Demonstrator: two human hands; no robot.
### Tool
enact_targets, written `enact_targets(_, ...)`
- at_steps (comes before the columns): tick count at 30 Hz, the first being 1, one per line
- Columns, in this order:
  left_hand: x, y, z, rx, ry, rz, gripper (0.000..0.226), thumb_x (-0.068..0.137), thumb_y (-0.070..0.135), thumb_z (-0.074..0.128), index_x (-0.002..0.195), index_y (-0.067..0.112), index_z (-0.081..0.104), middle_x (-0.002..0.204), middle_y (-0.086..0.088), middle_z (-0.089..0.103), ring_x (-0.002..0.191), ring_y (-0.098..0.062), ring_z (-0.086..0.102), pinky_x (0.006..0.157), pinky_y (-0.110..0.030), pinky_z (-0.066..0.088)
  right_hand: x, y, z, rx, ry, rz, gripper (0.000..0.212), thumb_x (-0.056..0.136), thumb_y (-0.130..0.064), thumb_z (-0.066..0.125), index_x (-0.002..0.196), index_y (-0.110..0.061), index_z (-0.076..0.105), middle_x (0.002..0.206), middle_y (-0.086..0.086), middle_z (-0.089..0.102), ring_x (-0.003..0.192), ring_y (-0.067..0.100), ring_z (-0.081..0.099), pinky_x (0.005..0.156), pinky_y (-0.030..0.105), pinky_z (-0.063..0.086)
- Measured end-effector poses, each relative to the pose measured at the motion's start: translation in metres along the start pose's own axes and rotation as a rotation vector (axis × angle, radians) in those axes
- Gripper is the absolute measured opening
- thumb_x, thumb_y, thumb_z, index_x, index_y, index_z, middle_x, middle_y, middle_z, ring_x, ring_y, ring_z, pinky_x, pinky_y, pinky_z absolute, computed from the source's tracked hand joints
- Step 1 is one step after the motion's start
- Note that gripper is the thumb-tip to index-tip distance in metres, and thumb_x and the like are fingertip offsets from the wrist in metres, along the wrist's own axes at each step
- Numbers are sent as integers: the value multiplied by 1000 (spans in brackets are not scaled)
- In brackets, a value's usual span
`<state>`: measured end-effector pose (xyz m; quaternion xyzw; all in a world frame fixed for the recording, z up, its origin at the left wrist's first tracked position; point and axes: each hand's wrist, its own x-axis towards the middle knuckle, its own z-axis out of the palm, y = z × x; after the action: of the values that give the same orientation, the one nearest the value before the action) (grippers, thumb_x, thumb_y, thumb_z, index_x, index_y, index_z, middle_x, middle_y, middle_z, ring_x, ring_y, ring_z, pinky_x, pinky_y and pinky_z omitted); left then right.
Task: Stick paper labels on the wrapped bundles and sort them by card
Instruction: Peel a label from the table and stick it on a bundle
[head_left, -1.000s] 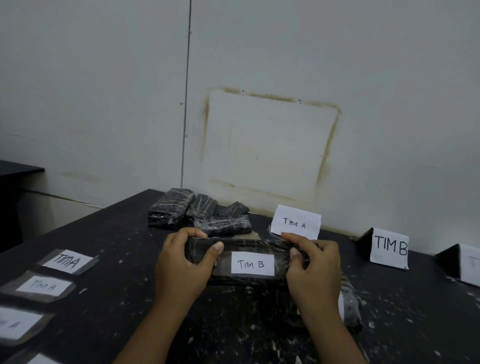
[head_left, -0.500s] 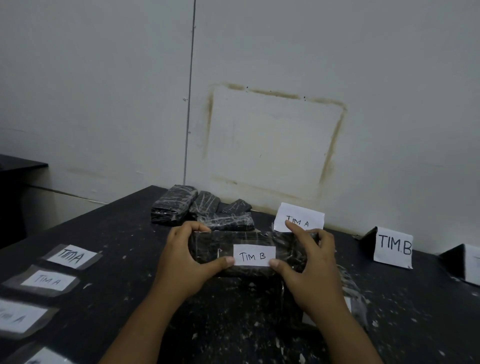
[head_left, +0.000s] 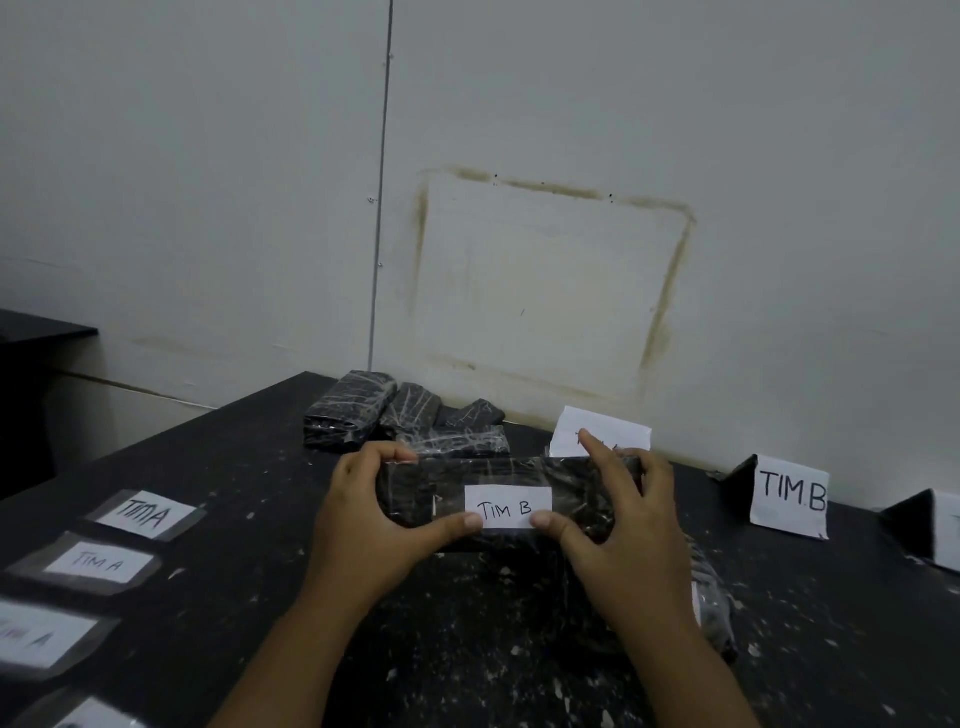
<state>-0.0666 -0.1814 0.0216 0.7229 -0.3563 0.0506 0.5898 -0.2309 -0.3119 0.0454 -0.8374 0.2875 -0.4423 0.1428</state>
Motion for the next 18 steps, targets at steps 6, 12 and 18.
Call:
enact_targets(6, 2, 1, 2, 30, -16, 21, 59, 46, 50, 86, 93, 40, 51, 105, 16, 49, 86, 4, 47, 63, -12, 37, 1, 0, 1, 95, 146, 63, 51, 69, -29, 79, 117, -29, 61, 108, -9, 40, 98, 8, 46, 75, 25, 45)
enact_targets(12, -1, 0, 7, -33, 23, 73, 45, 57, 38, 86, 90, 37, 56, 102, 12, 56, 87, 0, 55, 66, -17, 44, -2, 5, 5, 35, 295, 48, 27, 79, -24, 71, 105, -25, 67, 102, -8, 45, 96, 24, 59, 60, 17, 37)
enact_targets(18, -2, -4, 13, -64, 85, 115, 39, 57, 65, 63, 85, 39, 57, 93, 14, 59, 86, -9, 59, 73, -32, 52, -5, -7, 5, -173, 140, 145, 92, 51, -85, 46, 125, -30, 49, 124, 3, 40, 112, 22, 48, 80, 39, 53)
